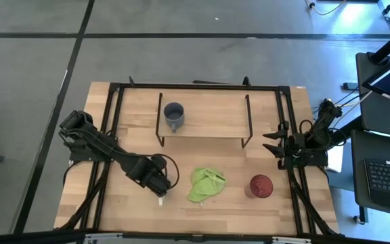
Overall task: Stack small to large cups/mugs on shelf
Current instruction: Put the light blue mug on the shelf
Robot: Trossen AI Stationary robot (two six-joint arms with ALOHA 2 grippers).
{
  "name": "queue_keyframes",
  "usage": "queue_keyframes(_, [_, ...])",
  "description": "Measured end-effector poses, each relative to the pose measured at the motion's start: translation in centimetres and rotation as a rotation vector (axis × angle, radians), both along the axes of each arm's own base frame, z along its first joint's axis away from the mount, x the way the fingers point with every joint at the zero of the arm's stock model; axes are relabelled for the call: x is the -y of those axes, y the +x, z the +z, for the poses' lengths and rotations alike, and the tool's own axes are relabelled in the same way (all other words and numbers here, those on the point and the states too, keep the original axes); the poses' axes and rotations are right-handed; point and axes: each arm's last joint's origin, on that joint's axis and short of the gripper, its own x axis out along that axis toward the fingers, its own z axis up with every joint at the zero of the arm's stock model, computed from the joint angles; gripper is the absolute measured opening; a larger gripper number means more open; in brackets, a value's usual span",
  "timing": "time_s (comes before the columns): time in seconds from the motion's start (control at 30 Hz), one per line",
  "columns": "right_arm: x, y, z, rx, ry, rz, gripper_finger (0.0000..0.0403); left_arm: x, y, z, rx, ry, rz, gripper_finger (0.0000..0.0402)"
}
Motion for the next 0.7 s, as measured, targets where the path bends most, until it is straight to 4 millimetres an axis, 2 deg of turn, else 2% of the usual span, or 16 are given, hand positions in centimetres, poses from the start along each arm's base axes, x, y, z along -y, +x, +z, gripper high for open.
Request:
queue_keyframes(0.17, [0.0, 0.0, 0.0, 0.000, 0.000, 0.000, 0.0181, 0.0, -1.0, 1.4, 0.053, -0.009, 0.124, 0.0091])
queue_keyframes(0.27, [0.0, 0.0, 0.0, 0.000, 0.000, 0.000, 0.0181, 0.2, -1.7, 1.9, 0.061, -0.058, 0.324, 0.0095])
queue_keyframes(0.37, [0.0, 0.0, 0.0, 0.000, 0.000, 0.000, 0.0181, 1.4, -2.3, 1.9, 0.070, -0.106, 0.477, 0.0095])
queue_keyframes(0.5, [0.0, 0.0, 0.0, 0.000, 0.000, 0.000, 0.0181, 2.5, -2.4, 1.7, 0.095, -0.163, 0.604, 0.0094])
queue_keyframes(0.7, [0.0, 0.0, 0.0, 0.000, 0.000, 0.000, 0.0181, 2.5, -2.3, 1.8, 0.134, -0.166, 0.690, 0.0096])
